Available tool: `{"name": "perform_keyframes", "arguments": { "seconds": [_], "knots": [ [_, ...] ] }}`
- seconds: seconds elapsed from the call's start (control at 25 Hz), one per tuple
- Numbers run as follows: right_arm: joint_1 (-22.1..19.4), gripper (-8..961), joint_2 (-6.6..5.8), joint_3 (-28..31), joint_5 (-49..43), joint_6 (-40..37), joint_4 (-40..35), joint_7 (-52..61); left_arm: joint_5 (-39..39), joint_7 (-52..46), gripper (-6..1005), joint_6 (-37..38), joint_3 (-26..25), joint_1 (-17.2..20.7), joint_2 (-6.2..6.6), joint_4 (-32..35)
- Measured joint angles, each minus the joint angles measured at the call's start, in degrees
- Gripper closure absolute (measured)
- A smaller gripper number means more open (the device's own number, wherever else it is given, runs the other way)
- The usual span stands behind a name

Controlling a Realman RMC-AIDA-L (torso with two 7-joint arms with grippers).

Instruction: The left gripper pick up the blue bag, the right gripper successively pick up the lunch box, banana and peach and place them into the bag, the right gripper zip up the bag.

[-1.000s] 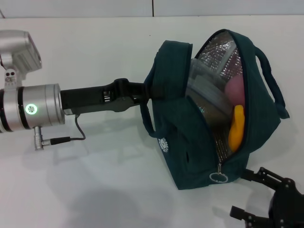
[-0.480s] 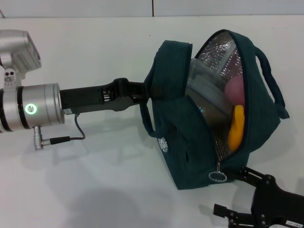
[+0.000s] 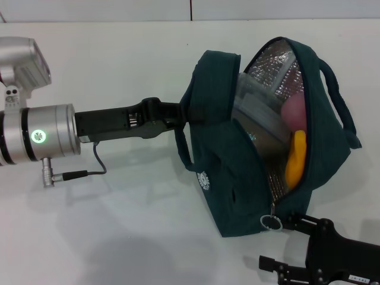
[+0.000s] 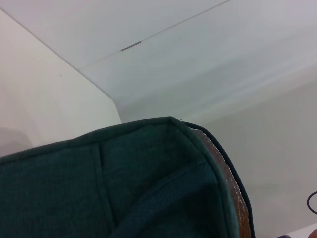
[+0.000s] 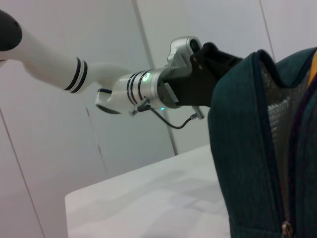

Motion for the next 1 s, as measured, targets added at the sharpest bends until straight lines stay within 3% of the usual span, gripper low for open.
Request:
{"name": "perform_keyframes", "arguments": {
  "seconds": [0.2, 0.28, 1.0],
  "knots": [
    [0.1, 151, 0.0, 0.3, 0.4, 0.3, 0.1, 0.0, 0.0, 0.1, 957, 0.0, 0.0, 0.0, 0.0, 0.0],
    [0.1, 359, 0.0, 0.3, 0.5, 0.8, 0.1, 0.0, 0.0, 0.1, 957, 0.0, 0.0, 0.0, 0.0, 0.0],
    [0.7, 789, 0.09, 0.4, 1.5, 2.4, 0.1, 1.4, 0.2, 0.4, 957, 0.1, 0.0, 0.2, -0.08, 0.0]
  ]
}}
